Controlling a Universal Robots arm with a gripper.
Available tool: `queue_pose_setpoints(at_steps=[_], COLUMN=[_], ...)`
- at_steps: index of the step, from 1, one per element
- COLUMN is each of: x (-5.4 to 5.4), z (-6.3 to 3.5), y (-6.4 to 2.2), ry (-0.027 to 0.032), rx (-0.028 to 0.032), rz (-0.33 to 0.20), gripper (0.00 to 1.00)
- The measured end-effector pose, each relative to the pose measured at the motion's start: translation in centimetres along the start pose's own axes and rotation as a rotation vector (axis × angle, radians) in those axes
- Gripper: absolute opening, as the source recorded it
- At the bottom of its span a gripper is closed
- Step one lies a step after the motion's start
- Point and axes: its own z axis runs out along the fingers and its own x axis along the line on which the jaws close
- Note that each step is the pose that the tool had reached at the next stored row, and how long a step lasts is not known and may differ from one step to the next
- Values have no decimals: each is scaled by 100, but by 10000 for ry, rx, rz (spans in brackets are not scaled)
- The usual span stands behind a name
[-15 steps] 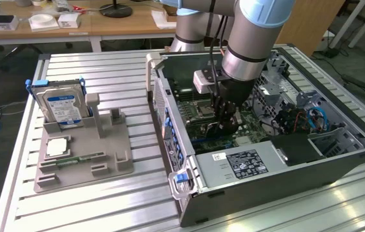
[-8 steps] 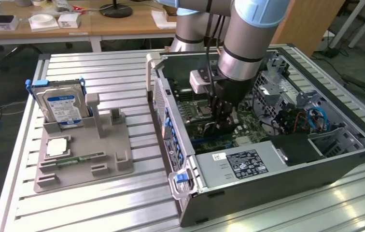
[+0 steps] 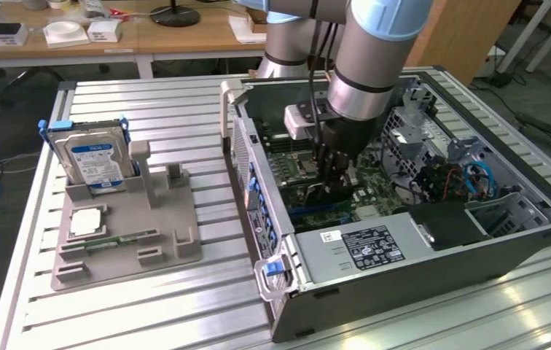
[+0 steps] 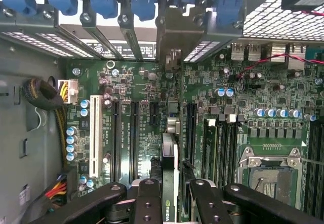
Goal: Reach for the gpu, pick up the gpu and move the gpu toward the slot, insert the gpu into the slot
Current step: 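Insert the gpu into the slot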
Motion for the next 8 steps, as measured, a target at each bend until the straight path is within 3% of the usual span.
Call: queue_pose_setpoints(at_steps=[8], x=[0], z=[18], y=[11], ry=[6], rx=[-5], rz=[0], gripper=[26])
